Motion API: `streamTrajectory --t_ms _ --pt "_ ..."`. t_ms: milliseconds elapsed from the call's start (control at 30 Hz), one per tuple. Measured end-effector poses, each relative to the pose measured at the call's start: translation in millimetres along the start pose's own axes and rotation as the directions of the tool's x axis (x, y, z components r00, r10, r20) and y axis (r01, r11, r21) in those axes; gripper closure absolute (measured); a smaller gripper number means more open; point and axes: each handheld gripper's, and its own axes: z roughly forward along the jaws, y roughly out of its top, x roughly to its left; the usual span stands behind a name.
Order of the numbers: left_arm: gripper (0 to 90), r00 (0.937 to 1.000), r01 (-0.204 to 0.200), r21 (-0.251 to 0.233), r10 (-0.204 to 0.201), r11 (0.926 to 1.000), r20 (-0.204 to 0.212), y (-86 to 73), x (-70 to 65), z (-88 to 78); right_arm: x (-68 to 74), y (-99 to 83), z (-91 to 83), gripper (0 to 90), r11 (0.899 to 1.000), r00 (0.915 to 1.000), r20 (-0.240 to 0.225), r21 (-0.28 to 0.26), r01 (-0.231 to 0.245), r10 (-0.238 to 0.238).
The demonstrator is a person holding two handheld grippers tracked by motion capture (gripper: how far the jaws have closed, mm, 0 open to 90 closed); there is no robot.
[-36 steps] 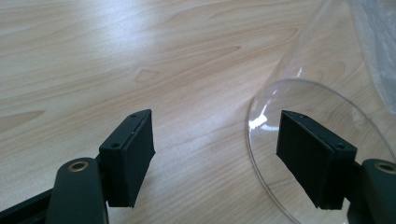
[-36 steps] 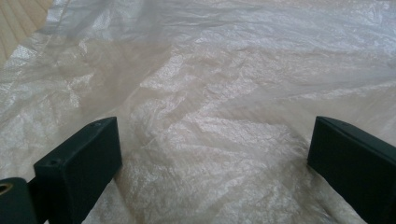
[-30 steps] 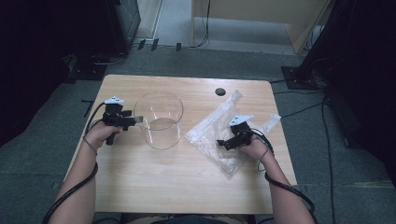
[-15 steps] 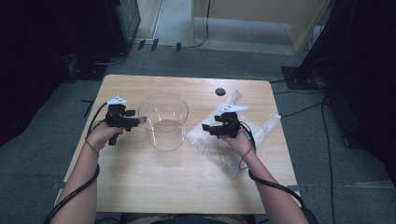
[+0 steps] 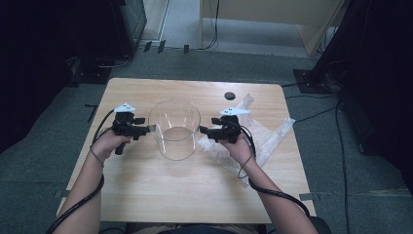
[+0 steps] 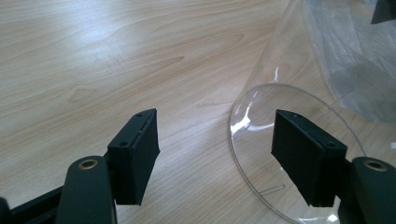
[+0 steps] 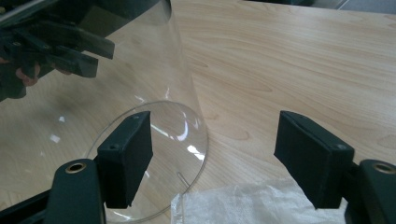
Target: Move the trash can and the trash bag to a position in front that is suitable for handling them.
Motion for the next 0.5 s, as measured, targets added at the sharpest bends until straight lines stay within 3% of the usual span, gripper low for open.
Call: streamTrajectory --t_ms 333,500 --pt "33.0 0.9999 0.008 0.006 -0.008 1.0 0.011 -5.9 -10.2 -1.9 -0.1 -4.9 -8.6 28.7 1.0 0.9994 -0.031 0.028 -0.013 0.014" --pt "33.5 0.9998 0.009 0.013 -0.009 0.9999 0.015 -9.1 -15.7 -4.0 1.8 -8.0 -13.4 28.6 0.999 0.9992 -0.04 0.046 0.005 -0.003"
